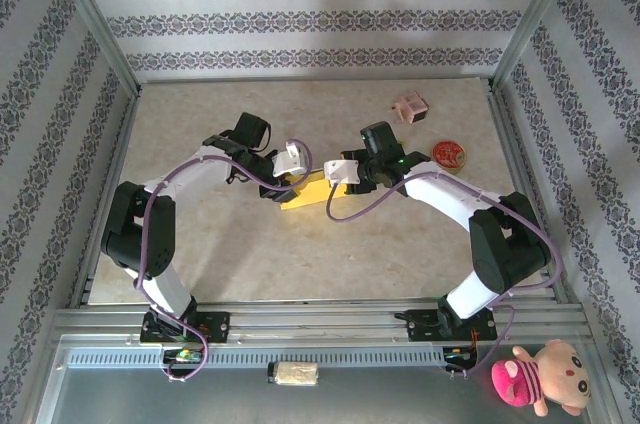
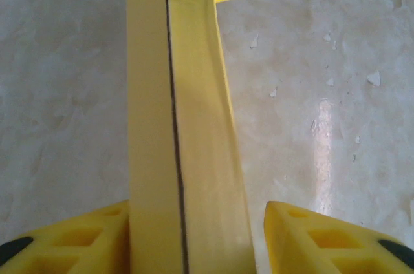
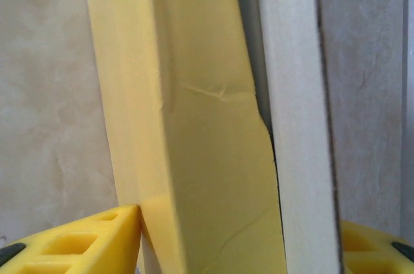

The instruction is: Fold the paper box

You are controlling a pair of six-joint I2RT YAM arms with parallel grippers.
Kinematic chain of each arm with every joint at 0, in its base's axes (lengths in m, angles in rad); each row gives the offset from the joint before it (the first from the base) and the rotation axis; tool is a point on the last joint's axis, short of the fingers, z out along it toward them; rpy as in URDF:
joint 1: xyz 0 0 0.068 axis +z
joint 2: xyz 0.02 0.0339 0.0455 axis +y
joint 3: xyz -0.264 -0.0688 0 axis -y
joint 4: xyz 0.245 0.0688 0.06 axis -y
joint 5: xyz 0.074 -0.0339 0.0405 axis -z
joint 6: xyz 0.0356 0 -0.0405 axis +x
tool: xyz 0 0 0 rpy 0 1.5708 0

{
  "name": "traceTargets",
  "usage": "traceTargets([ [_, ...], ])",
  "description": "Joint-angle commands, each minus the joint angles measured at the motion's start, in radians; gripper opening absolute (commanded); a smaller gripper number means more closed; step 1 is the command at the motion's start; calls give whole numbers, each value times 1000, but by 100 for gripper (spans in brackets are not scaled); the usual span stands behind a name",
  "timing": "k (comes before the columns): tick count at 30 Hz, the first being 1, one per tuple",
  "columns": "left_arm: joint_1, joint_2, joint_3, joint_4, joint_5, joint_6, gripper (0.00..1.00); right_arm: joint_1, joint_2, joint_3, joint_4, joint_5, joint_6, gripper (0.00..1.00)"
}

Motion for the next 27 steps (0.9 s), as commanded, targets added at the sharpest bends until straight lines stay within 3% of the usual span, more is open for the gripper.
traceTargets([
  [1,4,-53,-34,75,35,-21,69,-1,7,26,-24,-49,47,56],
  [2,4,-77,-56,114,29,-35,78,-1,10,31,-32,-56,52,56],
  [7,9,-260,-217,359,-8,-151,100,-3,29,62,-69,-68,67,55],
  [13,69,-559,-430,520,-75,-326,100,-10,43,86,-100,-88,75,54],
  [17,162,-668,-526,441,-80,-237,100,-13,48,92,-109,-94,74,54],
  [21,194,-625,-515,410,-102,-161,100,-17,48,91,-114,-100,74,54],
  [24,258,-552,-485,485,24,-252,100,-20,49,92,-120,-107,76,54],
  [27,276,-467,-423,531,142,-361,94,-24,53,94,-125,-113,81,54],
])
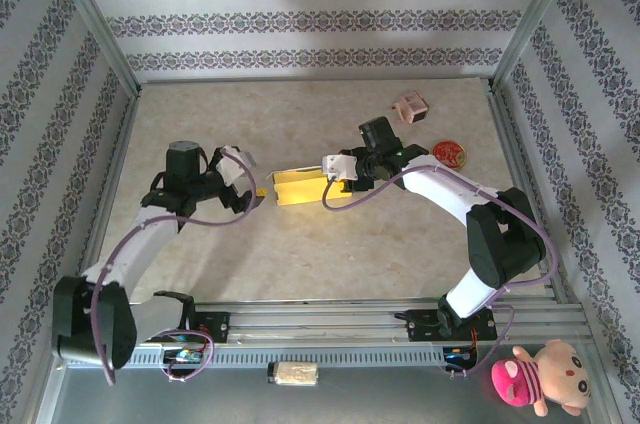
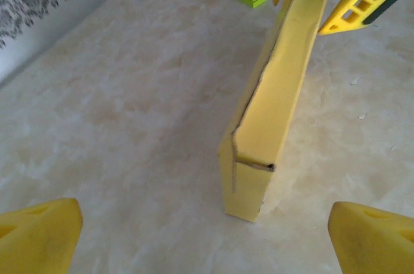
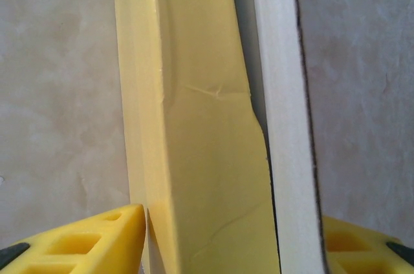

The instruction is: Fold the paper box

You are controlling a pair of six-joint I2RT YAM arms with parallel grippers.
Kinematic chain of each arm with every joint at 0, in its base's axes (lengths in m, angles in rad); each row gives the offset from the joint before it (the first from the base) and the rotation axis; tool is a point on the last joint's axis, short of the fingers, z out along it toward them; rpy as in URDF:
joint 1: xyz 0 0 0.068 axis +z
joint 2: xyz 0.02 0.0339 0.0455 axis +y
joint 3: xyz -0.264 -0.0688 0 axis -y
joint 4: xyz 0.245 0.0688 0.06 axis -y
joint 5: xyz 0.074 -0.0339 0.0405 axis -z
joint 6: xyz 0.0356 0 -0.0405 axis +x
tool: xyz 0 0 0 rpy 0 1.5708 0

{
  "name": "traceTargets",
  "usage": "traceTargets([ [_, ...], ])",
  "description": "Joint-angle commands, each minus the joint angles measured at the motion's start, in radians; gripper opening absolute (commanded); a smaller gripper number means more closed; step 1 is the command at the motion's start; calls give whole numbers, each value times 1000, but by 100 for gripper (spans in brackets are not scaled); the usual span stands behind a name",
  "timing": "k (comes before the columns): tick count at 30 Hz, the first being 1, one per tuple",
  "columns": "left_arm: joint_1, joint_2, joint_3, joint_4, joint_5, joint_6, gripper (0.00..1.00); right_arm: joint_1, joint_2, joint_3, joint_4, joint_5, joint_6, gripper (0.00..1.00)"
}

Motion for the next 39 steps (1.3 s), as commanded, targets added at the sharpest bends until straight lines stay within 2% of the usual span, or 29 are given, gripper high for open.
traceTargets([
  [1,17,65,87,78,158,-128,91,-15,19,24,-35,-44,20,54],
  [6,16,132,130,80,221,-232,68,-16,30,44,-53,-53,29,52],
  [11,10,160,176,-1,223,-305,55,-16,38,58,-68,-60,30,51],
  [15,-33,160,217,-130,80,-320,53,-15,43,66,-74,-64,35,51],
  [20,-58,145,215,-197,35,-346,52,-15,47,77,-84,-64,38,51],
  [24,-63,153,216,-197,-37,-398,43,-14,51,82,-94,-64,39,51],
  [31,-67,196,239,-181,-16,-470,37,-14,48,82,-99,-64,39,51],
  [36,-69,222,254,-225,-11,-468,41,-14,45,82,-103,-64,39,51],
  [39,-68,228,257,-218,-26,-474,40,-12,45,83,-103,-64,39,51],
])
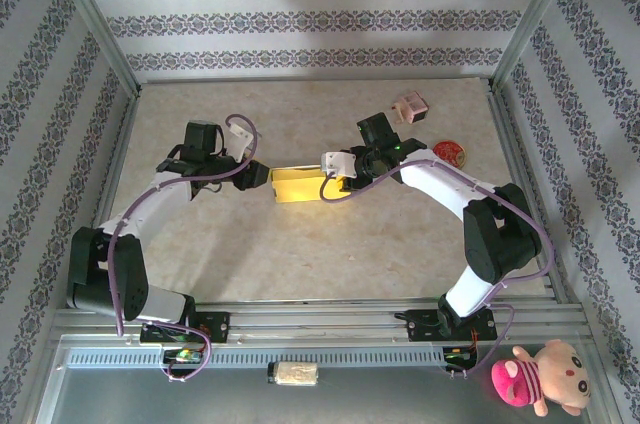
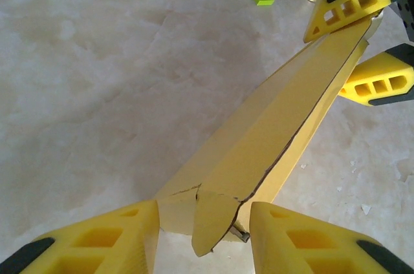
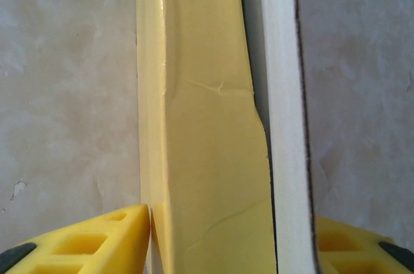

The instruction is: Fold the paper box

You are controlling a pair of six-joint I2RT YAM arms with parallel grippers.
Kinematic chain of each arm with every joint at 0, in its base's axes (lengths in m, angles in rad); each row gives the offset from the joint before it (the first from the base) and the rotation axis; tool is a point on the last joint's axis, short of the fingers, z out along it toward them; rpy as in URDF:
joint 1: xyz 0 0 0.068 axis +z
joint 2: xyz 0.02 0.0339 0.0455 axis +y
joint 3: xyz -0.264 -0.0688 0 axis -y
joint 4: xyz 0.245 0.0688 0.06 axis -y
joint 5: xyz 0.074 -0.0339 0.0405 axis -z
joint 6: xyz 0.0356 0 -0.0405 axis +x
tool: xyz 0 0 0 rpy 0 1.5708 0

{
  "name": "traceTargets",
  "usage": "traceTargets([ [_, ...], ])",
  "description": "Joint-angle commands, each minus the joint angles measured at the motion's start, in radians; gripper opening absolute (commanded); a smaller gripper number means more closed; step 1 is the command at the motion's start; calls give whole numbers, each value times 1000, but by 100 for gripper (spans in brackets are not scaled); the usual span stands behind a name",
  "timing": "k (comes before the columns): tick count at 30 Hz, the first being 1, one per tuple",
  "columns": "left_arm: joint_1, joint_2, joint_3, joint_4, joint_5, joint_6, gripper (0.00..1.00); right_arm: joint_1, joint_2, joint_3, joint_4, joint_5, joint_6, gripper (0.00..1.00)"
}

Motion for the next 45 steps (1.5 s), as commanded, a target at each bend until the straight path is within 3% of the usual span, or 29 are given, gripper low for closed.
traceTargets([
  [1,-12,12,32,-24,-13,-29,39,-6,10,23,-25,-34,14,51],
  [10,-15,31,56,-37,-6,-57,16,-5,15,26,-26,-34,23,50],
  [15,-15,29,82,-33,-8,-170,3,-3,17,28,-27,-36,24,49],
  [20,-17,58,113,-45,22,-296,1,0,21,28,-29,-33,21,49],
  [25,-24,75,115,-63,31,-309,1,2,23,28,-33,-29,18,49],
  [45,-57,138,70,-129,-84,-193,7,3,34,35,-32,-25,21,48],
])
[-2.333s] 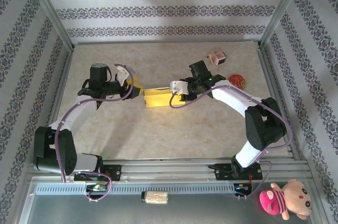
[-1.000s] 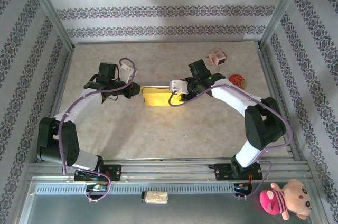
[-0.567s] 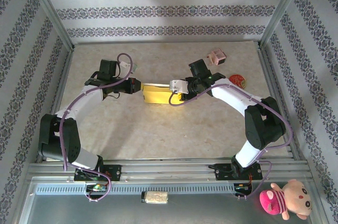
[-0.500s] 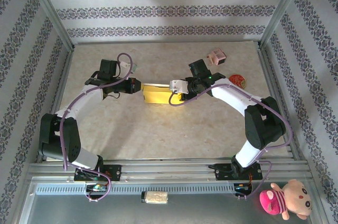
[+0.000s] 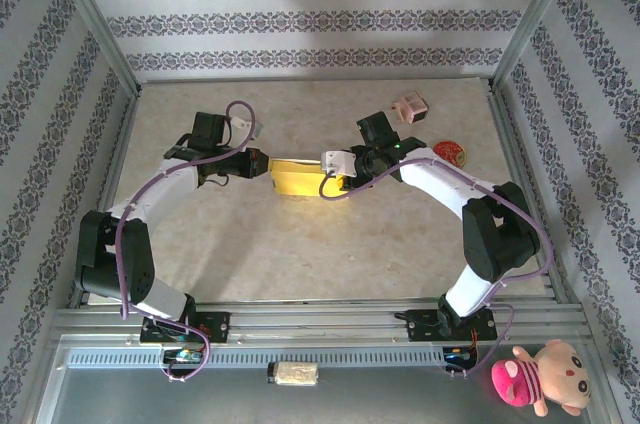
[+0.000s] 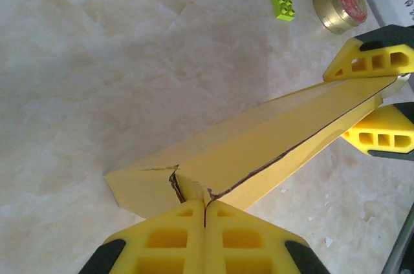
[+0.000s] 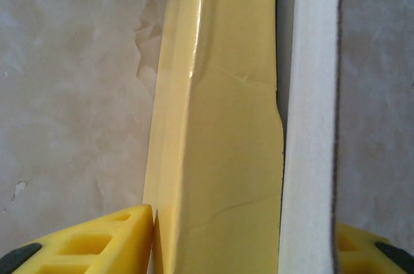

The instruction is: Fold the paper box

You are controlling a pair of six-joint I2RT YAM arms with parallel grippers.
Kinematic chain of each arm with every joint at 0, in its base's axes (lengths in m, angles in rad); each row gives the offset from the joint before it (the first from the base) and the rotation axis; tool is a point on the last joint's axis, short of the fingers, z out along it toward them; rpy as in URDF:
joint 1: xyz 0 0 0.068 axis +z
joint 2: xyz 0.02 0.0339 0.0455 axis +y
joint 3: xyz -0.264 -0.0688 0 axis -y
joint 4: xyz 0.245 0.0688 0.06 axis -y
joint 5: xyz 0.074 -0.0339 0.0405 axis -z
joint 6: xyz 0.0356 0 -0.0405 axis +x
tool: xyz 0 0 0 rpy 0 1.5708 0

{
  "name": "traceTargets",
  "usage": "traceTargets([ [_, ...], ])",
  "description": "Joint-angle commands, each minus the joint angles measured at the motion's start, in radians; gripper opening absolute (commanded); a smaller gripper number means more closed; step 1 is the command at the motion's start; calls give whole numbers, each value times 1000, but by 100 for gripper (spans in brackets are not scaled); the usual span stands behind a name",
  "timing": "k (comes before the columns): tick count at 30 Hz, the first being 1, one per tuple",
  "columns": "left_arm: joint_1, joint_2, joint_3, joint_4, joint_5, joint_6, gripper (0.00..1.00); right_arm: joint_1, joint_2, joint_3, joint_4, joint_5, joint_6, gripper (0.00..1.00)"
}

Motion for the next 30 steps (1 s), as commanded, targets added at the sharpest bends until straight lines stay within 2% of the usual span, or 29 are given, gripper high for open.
traceTargets([
  [1,-33,44,-37,-67,-52,44,7,2,21,22,-19,-21,12,48],
  [5,-34,60,-30,-70,-65,45,7,3,21,32,-17,-16,25,51],
  [15,-41,68,-6,-66,-68,45,7,3,-37,48,-6,-114,117,80],
  [19,-44,72,-3,-69,-67,44,7,1,-51,68,-10,-133,169,84],
  [23,-46,74,1,-70,-67,46,7,-17,-82,77,22,-208,257,85],
  [26,-46,75,4,-69,-67,44,7,-58,-107,84,125,-271,505,86],
  [28,-47,77,8,-72,-68,44,7,-88,-115,105,202,-241,790,87],
  [30,-47,78,8,-73,-69,44,7,-109,-116,137,200,-160,1045,83],
])
